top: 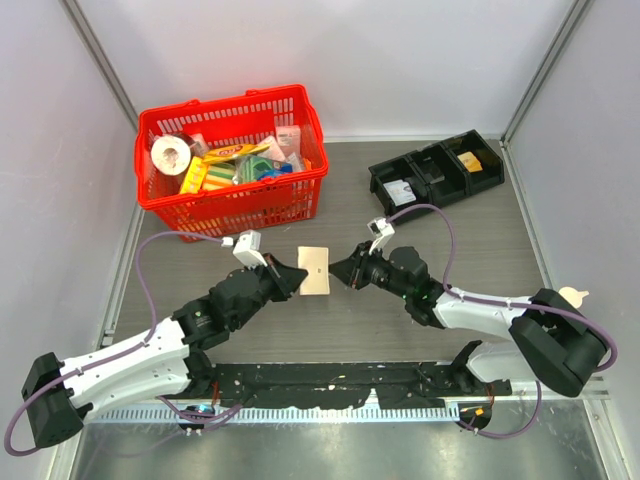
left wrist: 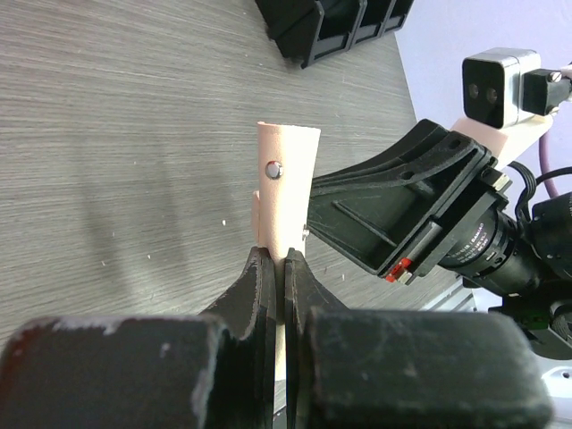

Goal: Take the credit cards out of the card holder
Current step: Open the card holder.

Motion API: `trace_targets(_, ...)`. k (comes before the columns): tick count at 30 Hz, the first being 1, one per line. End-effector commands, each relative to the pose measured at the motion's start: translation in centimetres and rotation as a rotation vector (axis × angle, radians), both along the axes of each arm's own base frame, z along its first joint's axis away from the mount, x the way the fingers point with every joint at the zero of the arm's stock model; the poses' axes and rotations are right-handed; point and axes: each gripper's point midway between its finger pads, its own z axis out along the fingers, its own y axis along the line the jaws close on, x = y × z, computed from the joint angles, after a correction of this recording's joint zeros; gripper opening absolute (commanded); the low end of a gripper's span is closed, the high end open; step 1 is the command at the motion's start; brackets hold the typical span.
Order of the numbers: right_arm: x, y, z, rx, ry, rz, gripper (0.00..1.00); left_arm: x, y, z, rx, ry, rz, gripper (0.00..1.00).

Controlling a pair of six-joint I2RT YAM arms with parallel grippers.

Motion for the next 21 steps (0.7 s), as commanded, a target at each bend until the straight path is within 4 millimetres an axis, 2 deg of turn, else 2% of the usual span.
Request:
trace_targets(1, 0.2, 0.2, 1.8, 0.053, -0.051, 0.015, 0.05, 0.4, -0.2, 2.3, -0.064, -0.065, 0.008, 0.00)
trace_targets(2, 0.3, -0.1, 1.7, 0.051, -0.050, 0.006, 0.02, 0.6, 0.0, 1.9, -0.045, -0.063, 0.021, 0.04)
trace_targets(4, 0.3, -0.7, 1.2, 0.022, -0.038, -0.009, 0.01, 0.8, 0.7, 1.3, 0.009, -0.056, 0.046, 0.22)
trace_targets(5, 0.3, -1.0, 1.4, 0.019, -0.043, -0.016, 0.01, 0.9, 1.1, 1.2, 0.030, -0.057, 0.058, 0.37)
trace_targets(6, 0.2, -1.1, 1.1, -0.003, -0.037, -0.015, 0.01, 0.9, 1.6, 0.3, 0.085, -0.040, 0.064, 0.52)
trace_targets(8, 0.0, -1.5, 1.1, -0.030, -0.037, -0.013, 0.01, 0.8, 2.2, -0.6, 0.148, -0.030, 0.066, 0.75)
trace_targets(9, 0.0, -1.4, 1.5, -0.032, -0.045, -0.010, 0.01, 0.8, 2.4, -0.8, 0.176, -0.028, 0.062, 0.83)
trace_targets(11, -0.2, -1.6, 1.2, -0.062, -0.038, -0.003, 0.01, 0.7, 2.7, -1.5, 0.227, -0.015, 0.063, 0.97)
trace_targets(12, -0.2, -1.8, 0.9, -0.076, -0.032, -0.004, 0.01, 0.8, 2.8, -1.6, 0.240, -0.014, 0.063, 1.00)
trace_targets(15, -0.3, -1.9, 0.1, -0.099, -0.010, -0.008, 0.01, 1.0, 3.0, -2.4, 0.287, -0.001, 0.069, 1.00)
trace_targets(21, 0.4, -2.9, -1.3, -0.148, 0.058, -0.079, 0.01, 1.0, 1.0, -3.5, 0.297, 0.033, 0.011, 1.00)
